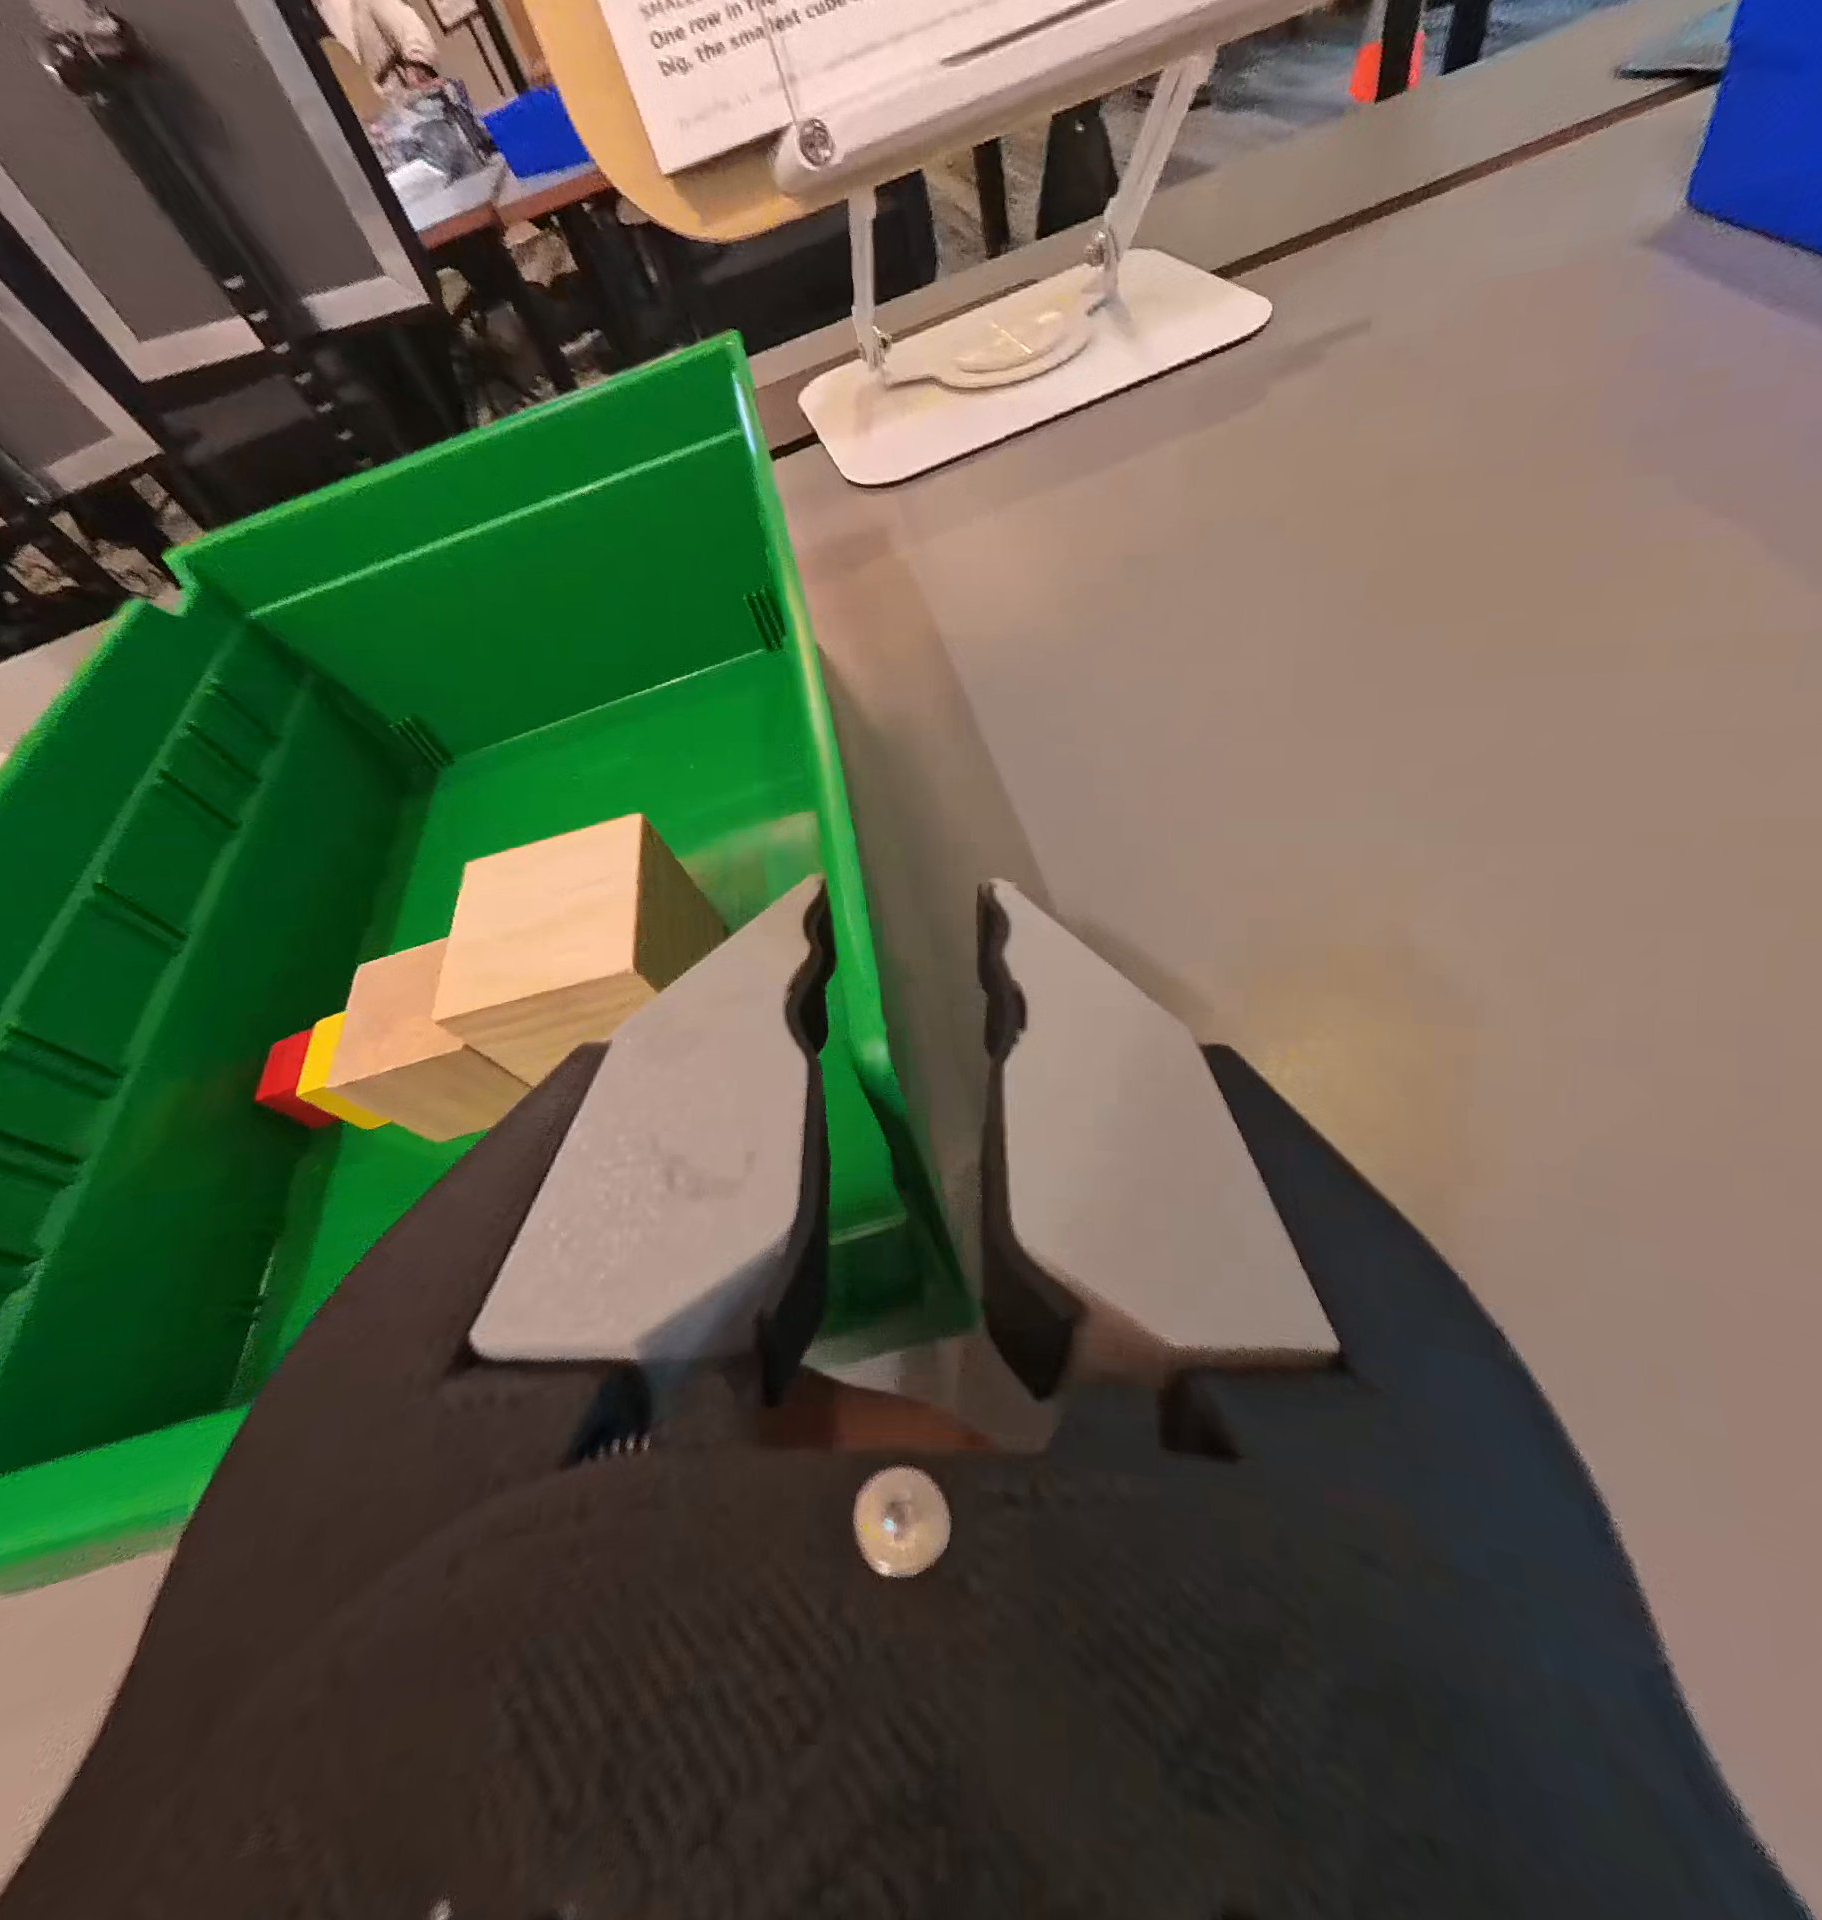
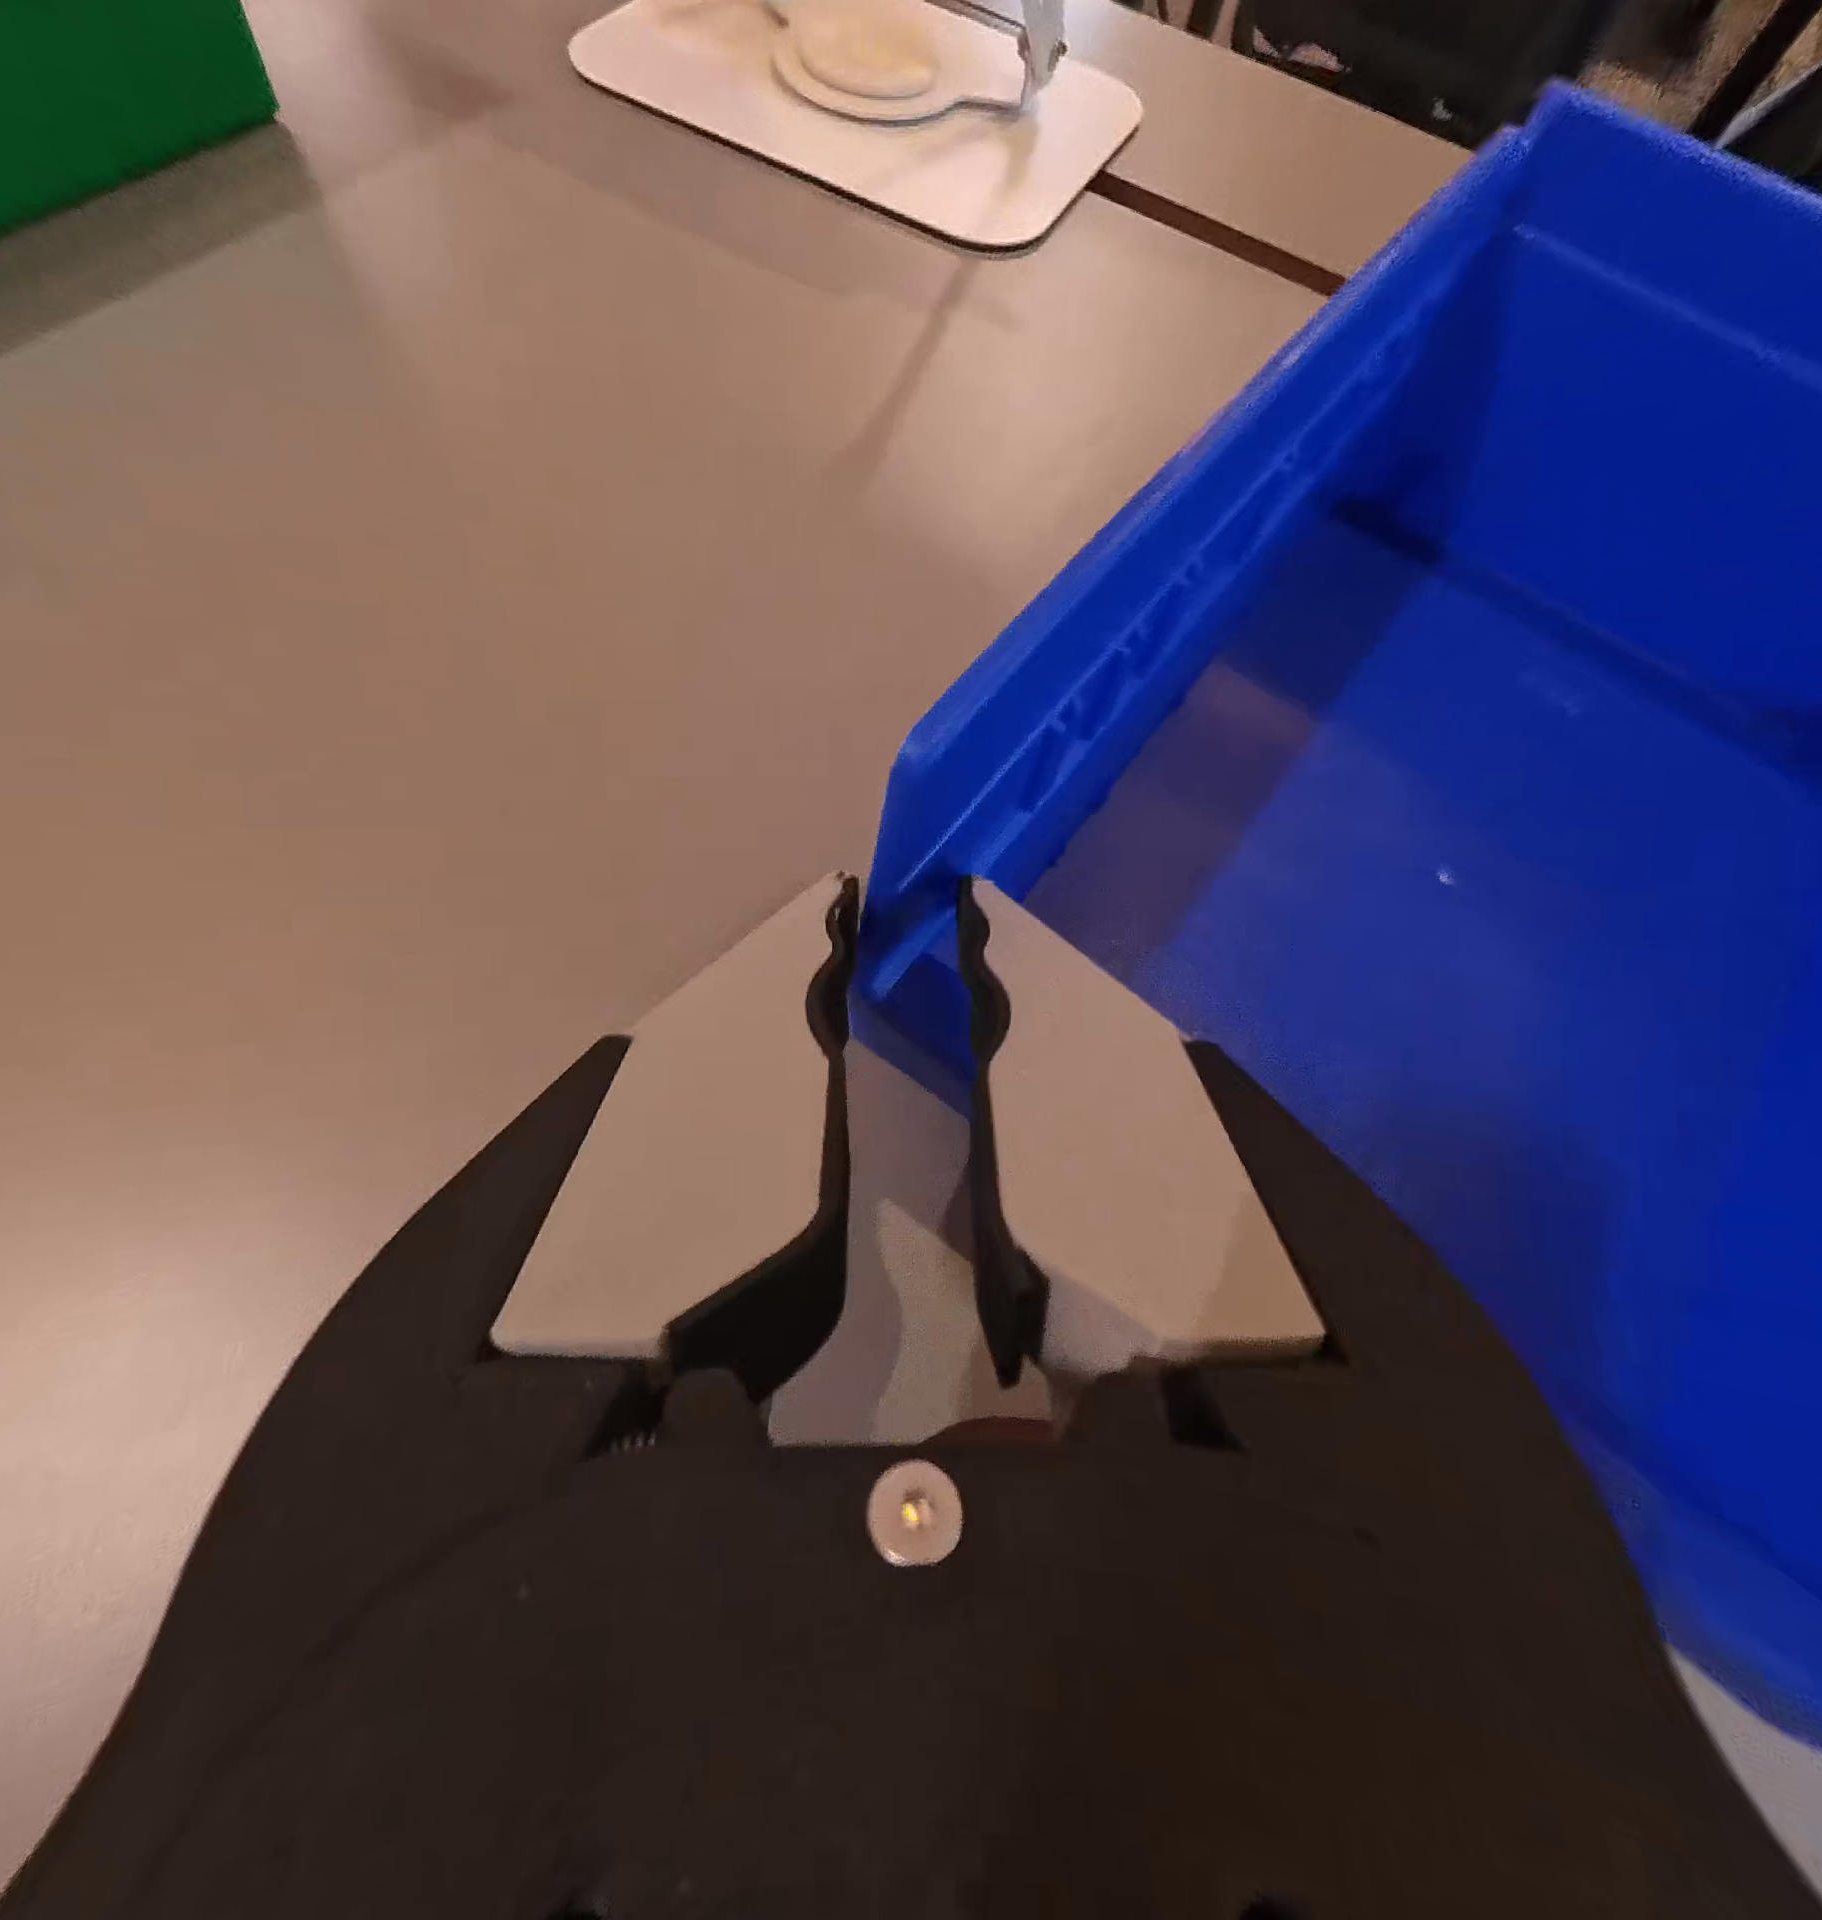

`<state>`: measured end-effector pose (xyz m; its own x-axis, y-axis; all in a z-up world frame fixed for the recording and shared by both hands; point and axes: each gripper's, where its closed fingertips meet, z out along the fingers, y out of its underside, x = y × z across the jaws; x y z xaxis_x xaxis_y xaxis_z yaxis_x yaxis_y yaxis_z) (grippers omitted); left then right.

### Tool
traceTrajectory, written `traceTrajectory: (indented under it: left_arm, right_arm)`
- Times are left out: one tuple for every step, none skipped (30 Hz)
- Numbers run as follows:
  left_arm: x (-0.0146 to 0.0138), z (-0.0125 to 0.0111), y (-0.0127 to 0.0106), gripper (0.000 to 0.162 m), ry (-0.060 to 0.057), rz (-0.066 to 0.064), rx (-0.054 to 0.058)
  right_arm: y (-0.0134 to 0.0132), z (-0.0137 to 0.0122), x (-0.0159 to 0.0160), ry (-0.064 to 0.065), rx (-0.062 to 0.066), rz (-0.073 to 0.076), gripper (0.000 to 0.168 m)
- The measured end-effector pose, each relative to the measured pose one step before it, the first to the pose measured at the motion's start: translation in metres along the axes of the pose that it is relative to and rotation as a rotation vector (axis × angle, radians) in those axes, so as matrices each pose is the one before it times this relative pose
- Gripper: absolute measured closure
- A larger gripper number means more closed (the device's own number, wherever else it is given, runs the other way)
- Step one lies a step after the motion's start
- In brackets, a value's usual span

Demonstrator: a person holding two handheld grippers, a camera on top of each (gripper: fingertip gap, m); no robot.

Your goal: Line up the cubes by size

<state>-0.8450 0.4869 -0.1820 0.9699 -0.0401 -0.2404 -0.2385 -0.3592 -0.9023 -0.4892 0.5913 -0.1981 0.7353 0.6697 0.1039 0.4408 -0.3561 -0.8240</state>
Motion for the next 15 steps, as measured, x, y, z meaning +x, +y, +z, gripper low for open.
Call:
traceTrajectory:
  left_arm:
    - [0.00144, 0.00053, -0.00114, 0.135, 0.0193, -0.0093, 0.0027]
    - [0.00118, 0.00026, -0.00147, 0.132, 0.0157, -0.0153, 0.0096]
    - [0.00031, 0.0004, -0.00113, 0.13, 0.0084, -0.0175, 0.0106]
    - [-0.00192, 0.00092, -0.0007, 0.132, -0.0063, -0.0102, 0.0082]
    - [-0.00358, 0.00096, -0.00052, 0.139, -0.0176, 0.0036, 0.0094]
    - [-0.00259, 0.00119, -0.00025, 0.146, -0.0138, 0.0128, 0.0063]
    - [-0.00019, 0.00095, -0.00034, 0.147, -0.002, 0.0083, 0.0035]
    - [0.00072, 0.001, -0.00044, 0.146, 0.0001, -0.0018, 0.0006]
    - [0.00038, 0.00114, -0.0006, 0.145, -0.004, -0.0031, -0.0005]
    - [0.00004, 0.00141, -0.00058, 0.146, -0.0066, 0.0002, 0.0008]
    - [0.00029, 0.00187, -0.00079, 0.146, -0.0046, 0.0038, 0.0018]
    - [0.00012, 0.00211, -0.00068, 0.146, -0.0037, 0.0031, 0.0027]
    - [0.00029, 0.00206, -0.00047, 0.146, -0.0022, 0.0056, 0.0017]
    - [0.00161, 0.00139, -0.00032, 0.144, 0.0094, 0.0059, -0.0008]
    - [0.00398, 0.00027, -0.00036, 0.137, 0.0304, -0.004, -0.0024]
  right_arm:
    - [0.00457, -0.00608, 0.0028, -0.0025, -0.0018, 0.0022, 0.153]
    - [0.00537, -0.00705, 0.00329, 0.0017, -0.0047, 0.0023, 0.154]
    - [0.00517, -0.00727, 0.00298, 0.0042, -0.004, 0.0022, 0.155]
    - [0.00468, -0.00693, 0.00183, 0.0045, -0.0015, -0.0024, 0.156]
    - [0.00418, -0.0063, 0.00011, 0.0037, -0.0017, -0.0032, 0.158]
    - [0.00374, -0.00565, -0.00114, 0.0027, -0.0032, -0.003, 0.16]
    - [0.00316, -0.00519, -0.00118, 0.005, -0.0024, -0.0053, 0.163]
    - [0.00212, -0.00439, -0.0002, 0.0094, -0.0003, -0.0014, 0.164]
    - [0.00142, -0.00354, -0.00011, 0.007, 0.0014, -0.0018, 0.165]
    - [0.00094, -0.0028, -0.00017, 0.0008, 0.0008, -0.0027, 0.168]
    - [-0.00019, -0.00243, -0.00008, -0.0036, 0.0052, -0.0001, 0.168]
    - [-0.00081, -0.00224, 0.00164, 0.0031, 0.0088, 0.0081, 0.168]
    - [-0.00133, -0.00257, 0.00184, 0.0029, 0.0106, 0.0123, 0.167]
    - [-0.0024, -0.00375, 0.00171, 0.0015, 0.0138, 0.0222, 0.151]
    - [-0.00448, -0.00549, -0.0004, -0.0088, 0.0212, 0.0254, 0.134]
